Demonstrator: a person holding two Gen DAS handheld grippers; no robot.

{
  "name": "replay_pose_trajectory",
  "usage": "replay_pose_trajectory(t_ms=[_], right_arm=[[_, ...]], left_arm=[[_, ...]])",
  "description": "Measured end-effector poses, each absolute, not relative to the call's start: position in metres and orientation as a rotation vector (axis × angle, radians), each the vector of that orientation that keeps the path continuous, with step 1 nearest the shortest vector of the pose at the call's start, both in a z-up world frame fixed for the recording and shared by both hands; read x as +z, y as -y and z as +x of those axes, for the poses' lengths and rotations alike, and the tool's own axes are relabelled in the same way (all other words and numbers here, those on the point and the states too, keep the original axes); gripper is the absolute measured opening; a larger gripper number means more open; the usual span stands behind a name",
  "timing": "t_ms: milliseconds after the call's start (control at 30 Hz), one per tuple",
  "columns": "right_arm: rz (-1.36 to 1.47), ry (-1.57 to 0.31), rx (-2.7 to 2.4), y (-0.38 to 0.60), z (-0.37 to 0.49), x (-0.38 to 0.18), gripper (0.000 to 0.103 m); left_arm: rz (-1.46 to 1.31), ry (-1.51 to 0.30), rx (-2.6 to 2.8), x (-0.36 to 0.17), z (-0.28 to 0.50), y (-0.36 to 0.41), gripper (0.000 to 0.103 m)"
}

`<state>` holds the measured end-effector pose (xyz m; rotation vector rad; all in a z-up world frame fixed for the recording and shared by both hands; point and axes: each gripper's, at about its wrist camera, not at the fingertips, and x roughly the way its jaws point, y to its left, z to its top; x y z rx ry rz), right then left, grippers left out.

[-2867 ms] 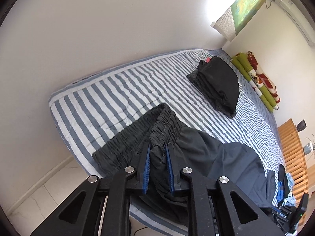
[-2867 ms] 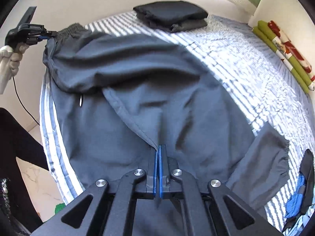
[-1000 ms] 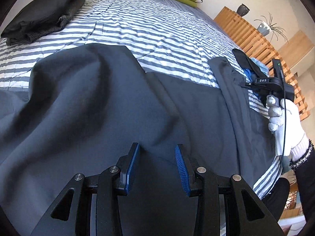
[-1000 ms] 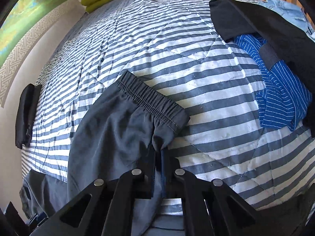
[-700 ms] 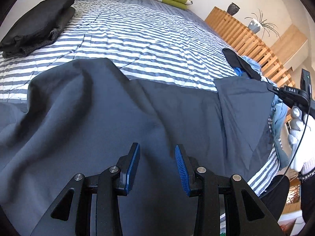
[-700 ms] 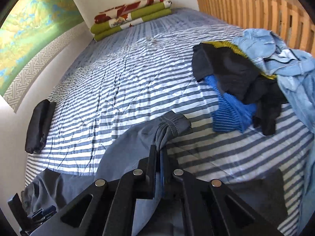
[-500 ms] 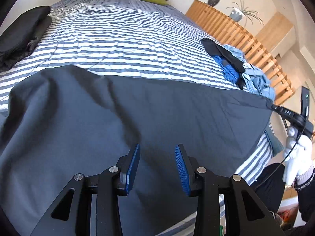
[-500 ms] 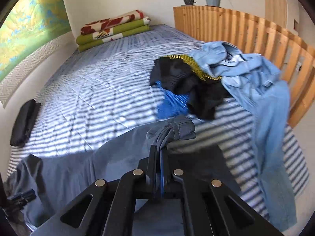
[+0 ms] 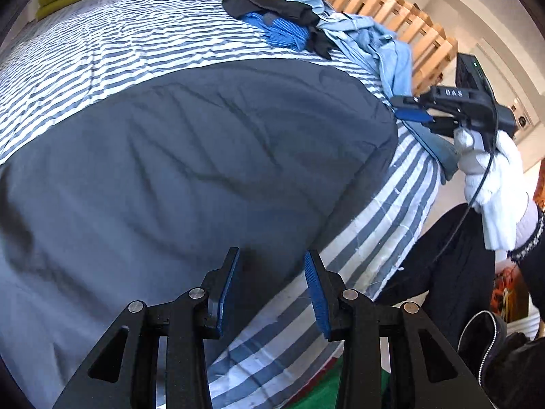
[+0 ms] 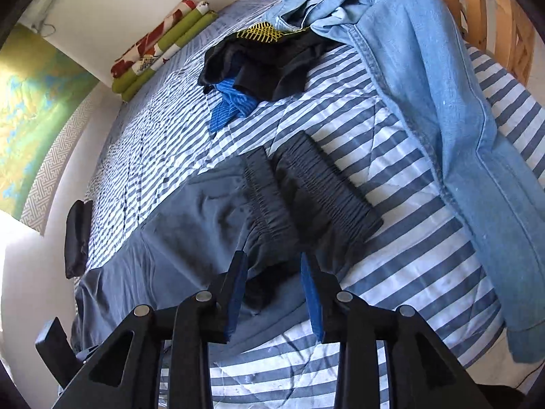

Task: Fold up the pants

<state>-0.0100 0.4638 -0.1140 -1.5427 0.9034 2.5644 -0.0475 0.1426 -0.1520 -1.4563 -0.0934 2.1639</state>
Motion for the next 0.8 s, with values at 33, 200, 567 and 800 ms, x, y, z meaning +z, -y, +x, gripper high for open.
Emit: replay_pose_trajectory(t_ms=[33, 200, 567, 800], right_arm=[[-1.546, -0.901, 2.569, -0.467, -0.014, -0.113, 0.03], [-1.637, -0.896, 2.51, -0.468, -0.035, -0.125, 0.03], [-1.649, -0.99, 2.377, -0.47, -0.032, -0.134, 0.037], [-1.668, -0.933, 2.385, -0.46, -0.047, -0.136, 0.036]], left_arm=[[-1.449, 0.082, 2.16, -0.152, -0.046, -0.149, 0.041], [-1.437, 0.004, 2.165, -0.153, -0.051, -0.17, 0.048], [-1.416, -0.067, 2.165, -0.157, -0.071, -0.19, 0.047], [-1.434, -0.095, 2.188, -0.163, -0.08, -0.198, 0.019]])
